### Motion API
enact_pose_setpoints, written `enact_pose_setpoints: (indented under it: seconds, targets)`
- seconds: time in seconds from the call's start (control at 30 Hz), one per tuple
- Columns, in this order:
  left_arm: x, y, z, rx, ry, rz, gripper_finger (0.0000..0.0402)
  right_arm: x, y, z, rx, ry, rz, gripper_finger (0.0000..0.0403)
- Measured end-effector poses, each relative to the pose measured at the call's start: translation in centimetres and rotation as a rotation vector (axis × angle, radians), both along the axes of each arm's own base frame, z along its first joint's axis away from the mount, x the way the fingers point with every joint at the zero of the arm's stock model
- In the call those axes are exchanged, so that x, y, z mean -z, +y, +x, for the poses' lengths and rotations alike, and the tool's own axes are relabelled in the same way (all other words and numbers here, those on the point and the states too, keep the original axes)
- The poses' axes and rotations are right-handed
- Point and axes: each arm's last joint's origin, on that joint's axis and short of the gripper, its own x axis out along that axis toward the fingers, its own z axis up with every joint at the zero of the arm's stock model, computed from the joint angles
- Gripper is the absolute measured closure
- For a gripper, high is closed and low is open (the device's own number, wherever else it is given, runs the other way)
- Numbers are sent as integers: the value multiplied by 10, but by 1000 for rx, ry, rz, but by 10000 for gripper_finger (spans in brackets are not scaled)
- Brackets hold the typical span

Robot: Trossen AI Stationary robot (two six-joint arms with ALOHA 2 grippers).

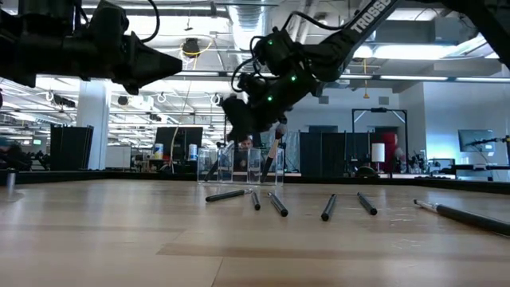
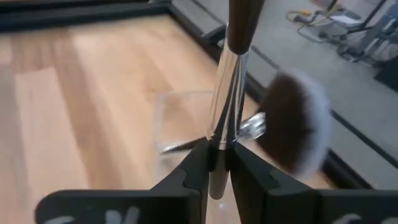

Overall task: Sort items
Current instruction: Put the blush brush into the transparent organizer, then put the left eyeshadow brush into the transparent organizer

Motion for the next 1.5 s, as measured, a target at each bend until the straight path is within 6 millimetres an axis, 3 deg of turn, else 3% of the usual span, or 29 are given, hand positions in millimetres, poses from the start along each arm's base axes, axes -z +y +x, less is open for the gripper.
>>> enact_pose_setpoints:
  seconds: [0.3,0.5,0.77,0.93,1.1,1.23,1.5]
  targets:
    - [1,0,0,1,4,-5,316,-4,0,1,-2,-22,-5,295]
    - [2,-1,0,27,-13,-127,316,-7,3,0,-11,-21,-13,262]
    - [22,-6,8,129,135,-237,313,-61,36,-13,-81,-50,-22,251]
    - [31,-15,35,119,219,-246,292,-110,69,-37,-164,-65,-42,257]
    - [47,-26,71,78,302,-236,258,-139,100,-57,-235,-90,-28,258]
    - [57,-30,91,3,308,-304,251,-144,119,-65,-261,-88,28,255]
    - [84,-34,116,-18,376,-332,271,-137,141,-62,-316,-67,40,261]
